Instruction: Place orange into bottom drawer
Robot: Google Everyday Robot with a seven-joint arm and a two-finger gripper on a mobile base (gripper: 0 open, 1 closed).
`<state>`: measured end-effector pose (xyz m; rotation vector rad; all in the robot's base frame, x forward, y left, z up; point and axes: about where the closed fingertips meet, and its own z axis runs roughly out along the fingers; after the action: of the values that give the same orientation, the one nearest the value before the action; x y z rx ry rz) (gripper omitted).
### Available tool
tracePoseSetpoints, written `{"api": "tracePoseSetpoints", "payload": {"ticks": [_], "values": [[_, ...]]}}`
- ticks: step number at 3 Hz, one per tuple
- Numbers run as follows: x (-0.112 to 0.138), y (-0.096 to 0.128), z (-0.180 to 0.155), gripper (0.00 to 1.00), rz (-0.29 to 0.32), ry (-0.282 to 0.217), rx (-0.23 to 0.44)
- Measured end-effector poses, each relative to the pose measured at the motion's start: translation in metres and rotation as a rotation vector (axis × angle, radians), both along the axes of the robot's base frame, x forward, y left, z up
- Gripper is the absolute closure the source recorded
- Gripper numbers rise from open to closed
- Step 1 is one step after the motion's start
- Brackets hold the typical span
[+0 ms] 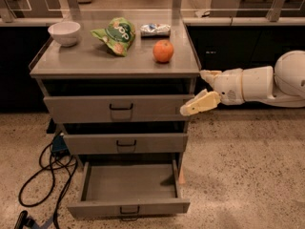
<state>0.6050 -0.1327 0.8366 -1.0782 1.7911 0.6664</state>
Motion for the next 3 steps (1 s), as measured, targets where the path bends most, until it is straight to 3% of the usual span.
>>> {"api": "tracePoseSetpoints", "payload": {"ticks": [1, 2, 3], "values": [[0.011, 0.006, 0.006, 0.0, -0.046, -0.048, 0.025], [0.037, 0.05, 0.044, 0.0, -0.085, -0.189, 0.044], [0.053, 0.044, 0.051, 0.0, -0.151, -0.225, 0.052]]}}
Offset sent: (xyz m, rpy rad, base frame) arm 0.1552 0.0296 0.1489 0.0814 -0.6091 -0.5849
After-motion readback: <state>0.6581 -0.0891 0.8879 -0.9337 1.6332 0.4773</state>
